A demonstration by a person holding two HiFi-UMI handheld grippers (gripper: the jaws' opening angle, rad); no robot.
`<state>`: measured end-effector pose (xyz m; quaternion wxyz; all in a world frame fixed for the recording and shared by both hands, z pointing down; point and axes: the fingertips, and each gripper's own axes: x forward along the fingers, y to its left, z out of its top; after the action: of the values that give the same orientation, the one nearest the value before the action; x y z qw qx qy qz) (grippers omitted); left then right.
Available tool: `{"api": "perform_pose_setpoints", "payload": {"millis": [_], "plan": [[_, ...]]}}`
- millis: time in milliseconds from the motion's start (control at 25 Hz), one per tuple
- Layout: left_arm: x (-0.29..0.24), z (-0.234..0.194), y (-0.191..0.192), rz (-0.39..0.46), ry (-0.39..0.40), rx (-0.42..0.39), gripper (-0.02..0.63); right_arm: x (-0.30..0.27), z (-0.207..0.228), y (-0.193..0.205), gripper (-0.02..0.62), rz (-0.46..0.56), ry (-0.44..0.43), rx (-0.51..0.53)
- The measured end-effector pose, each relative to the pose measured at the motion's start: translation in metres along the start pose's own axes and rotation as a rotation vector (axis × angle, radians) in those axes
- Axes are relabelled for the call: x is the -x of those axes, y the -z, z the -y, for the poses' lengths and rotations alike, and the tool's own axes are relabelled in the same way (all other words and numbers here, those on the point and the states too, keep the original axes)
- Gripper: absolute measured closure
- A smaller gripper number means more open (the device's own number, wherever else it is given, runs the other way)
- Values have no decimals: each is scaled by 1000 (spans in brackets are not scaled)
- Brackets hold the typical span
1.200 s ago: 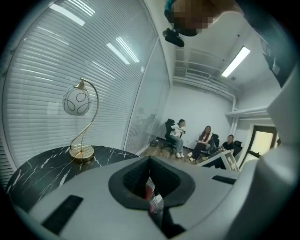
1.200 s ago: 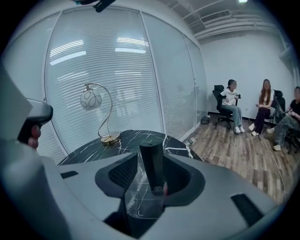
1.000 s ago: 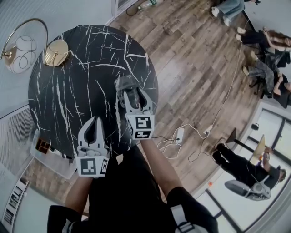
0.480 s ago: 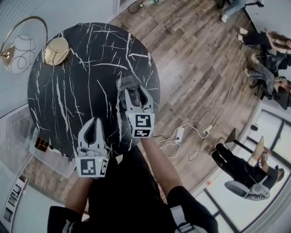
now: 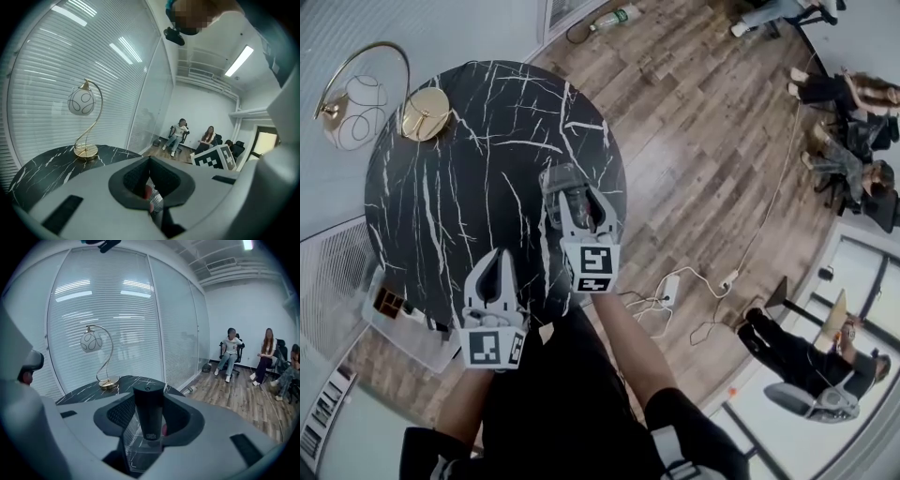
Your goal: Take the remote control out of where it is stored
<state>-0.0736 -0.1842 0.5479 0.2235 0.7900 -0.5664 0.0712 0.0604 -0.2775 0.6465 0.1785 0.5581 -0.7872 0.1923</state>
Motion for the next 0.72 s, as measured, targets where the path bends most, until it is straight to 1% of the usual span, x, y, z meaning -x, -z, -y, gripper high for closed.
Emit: {"api": "perform_pose_setpoints", "payload": {"millis": [360,720], "plan": [[33,33,-25,69,-11,-33,598,52,-5,-41,413,96,-25,11],[84,86,-42,143,10,-53,598,130,-18,-58,414,165,-62,18]]}}
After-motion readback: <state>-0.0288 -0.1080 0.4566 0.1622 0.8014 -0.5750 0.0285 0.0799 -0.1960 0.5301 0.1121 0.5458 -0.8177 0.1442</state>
